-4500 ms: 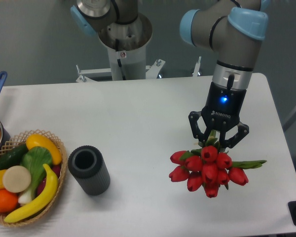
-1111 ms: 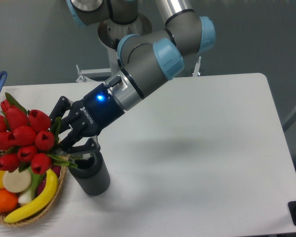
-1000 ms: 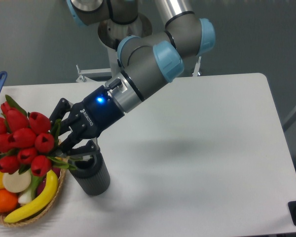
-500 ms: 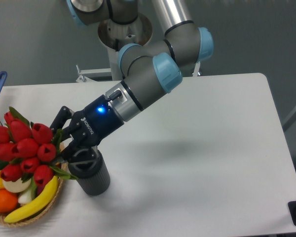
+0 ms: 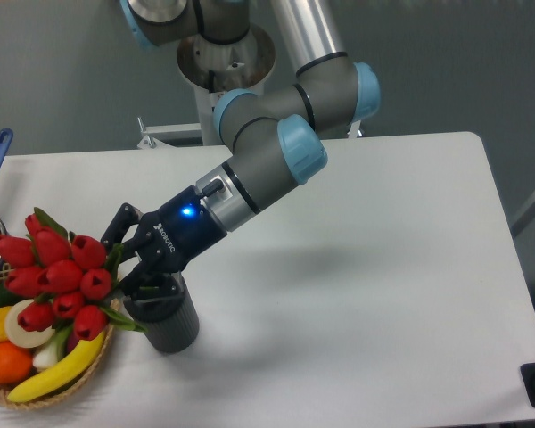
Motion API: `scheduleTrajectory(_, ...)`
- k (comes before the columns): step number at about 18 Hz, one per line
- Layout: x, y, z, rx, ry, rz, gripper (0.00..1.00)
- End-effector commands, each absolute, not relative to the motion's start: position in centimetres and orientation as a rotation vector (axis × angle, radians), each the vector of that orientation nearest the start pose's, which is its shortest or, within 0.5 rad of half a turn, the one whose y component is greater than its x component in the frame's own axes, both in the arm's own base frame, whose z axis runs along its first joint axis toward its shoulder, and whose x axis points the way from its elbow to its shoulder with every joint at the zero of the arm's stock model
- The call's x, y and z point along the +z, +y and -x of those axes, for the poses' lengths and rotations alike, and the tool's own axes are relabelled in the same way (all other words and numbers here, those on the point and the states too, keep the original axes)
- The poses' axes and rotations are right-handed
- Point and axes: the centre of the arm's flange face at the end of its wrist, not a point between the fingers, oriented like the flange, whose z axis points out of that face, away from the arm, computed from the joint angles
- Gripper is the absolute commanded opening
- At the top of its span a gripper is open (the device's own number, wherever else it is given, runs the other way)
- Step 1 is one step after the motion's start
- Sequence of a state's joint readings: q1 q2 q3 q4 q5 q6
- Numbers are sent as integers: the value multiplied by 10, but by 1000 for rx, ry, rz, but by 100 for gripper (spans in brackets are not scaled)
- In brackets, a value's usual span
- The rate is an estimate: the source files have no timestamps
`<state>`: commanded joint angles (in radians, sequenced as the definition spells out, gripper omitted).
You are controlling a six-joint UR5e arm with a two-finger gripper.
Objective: Insert the flowers into the vase
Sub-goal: 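Lower the tulip stems into the black vase opening, then push the tulips down and straighten the bunch upright in the vase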
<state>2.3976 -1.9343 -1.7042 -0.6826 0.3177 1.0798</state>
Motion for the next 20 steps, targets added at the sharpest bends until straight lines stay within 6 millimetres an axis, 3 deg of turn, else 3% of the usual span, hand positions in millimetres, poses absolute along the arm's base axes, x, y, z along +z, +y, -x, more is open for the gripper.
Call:
scheduleTrajectory(6, 350, 556, 292, -467, 524, 1807, 37)
scheduleTrajectory(14, 336, 549, 302, -467, 504, 1807, 37)
scheduleTrajectory(20, 319, 542, 299, -499, 476, 1822, 37)
